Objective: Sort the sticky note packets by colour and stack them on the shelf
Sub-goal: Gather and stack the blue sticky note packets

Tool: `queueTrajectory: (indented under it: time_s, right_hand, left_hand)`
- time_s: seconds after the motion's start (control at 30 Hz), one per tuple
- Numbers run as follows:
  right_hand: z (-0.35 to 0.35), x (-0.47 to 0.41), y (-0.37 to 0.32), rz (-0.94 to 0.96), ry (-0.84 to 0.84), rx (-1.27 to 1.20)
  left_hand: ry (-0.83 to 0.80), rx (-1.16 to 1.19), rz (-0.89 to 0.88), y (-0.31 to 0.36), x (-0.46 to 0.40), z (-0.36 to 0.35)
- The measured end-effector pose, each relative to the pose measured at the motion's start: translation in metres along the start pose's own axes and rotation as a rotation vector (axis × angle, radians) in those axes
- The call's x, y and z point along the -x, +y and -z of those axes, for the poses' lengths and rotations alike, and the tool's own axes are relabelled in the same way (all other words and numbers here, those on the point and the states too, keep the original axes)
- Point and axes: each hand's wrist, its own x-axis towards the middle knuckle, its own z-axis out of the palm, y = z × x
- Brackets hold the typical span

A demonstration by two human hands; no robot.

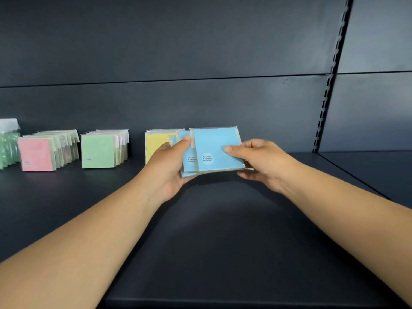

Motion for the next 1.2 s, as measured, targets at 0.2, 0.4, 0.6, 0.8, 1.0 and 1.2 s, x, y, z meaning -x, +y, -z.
queueTrajectory:
  time_s: [0.2,0.4,0.6,0.8,1.0,1.2]
  right_hand:
    - [-0.006,0.0,0.006,-0.013,0.002,0.009]
    - [-0.002,-0.003,0.0,-0.045,-0.009,-0.044]
    - [0.027,-0.035,0.003,-0.086,0.345,0.691]
    - [0.016,-0.056,0.015,-0.301,0.178,1.062]
    - [0.018,-0.056,0.011,-0.25,-0.026,1.091]
    - [0.035,-0.032,-0.014,-0.275,-0.115,1.253]
  left_hand:
    - [-0.067,0.018,0.028,-0.001,0.004,-0.004]
    - [-0.033,-0.037,-0.01,-0.002,-0.001,0.0]
    - [0.108,-0.033,-0.007,0.0,-0.014,0.012]
    - [0.141,-0.059,0.004,0.0,-0.02,0.015]
    - [0.129,-0.087,-0.005,-0.001,-0.024,0.014]
    - [0.14,-0.056,-0.023,0.005,-0.024,0.021]
